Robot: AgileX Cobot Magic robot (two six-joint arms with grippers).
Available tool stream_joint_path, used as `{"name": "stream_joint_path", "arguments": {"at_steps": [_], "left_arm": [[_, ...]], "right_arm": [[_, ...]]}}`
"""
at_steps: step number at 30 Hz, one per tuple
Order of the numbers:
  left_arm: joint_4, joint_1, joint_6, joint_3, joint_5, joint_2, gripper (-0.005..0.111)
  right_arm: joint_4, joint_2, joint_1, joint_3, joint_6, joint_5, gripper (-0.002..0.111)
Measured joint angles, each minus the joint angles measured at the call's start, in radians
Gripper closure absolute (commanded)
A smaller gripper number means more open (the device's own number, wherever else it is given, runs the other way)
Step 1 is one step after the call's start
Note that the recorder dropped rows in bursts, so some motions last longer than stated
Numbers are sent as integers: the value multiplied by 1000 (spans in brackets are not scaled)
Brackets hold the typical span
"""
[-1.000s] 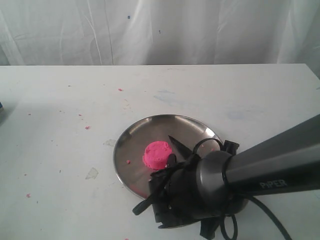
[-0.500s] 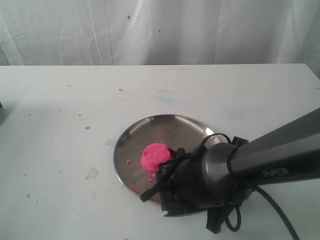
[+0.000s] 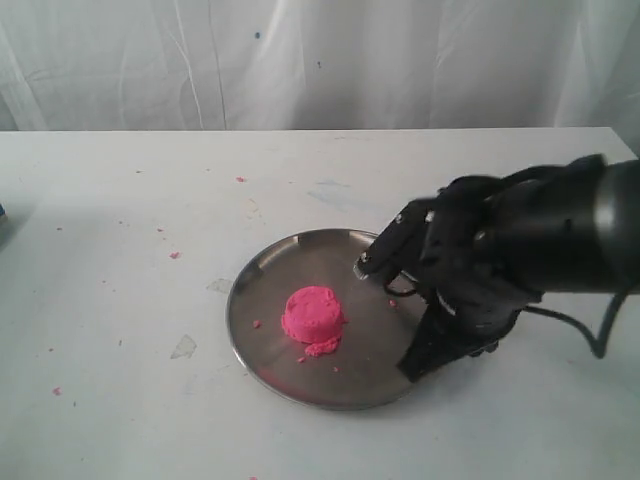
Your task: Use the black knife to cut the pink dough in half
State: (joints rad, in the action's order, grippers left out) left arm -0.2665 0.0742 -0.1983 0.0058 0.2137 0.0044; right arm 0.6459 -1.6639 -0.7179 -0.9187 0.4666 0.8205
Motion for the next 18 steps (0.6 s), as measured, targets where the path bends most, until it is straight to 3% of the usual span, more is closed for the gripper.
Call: {"name": "stream_joint_path", "arguments": {"at_steps": [6, 18], "left_arm": [[0, 0, 0, 0, 0, 0, 107], [0, 0, 0, 0, 0, 0, 107]], "right_arm": [[-585, 84, 246, 0, -496, -104, 108], [-774, -43, 289, 0, -613, -46, 108]]}}
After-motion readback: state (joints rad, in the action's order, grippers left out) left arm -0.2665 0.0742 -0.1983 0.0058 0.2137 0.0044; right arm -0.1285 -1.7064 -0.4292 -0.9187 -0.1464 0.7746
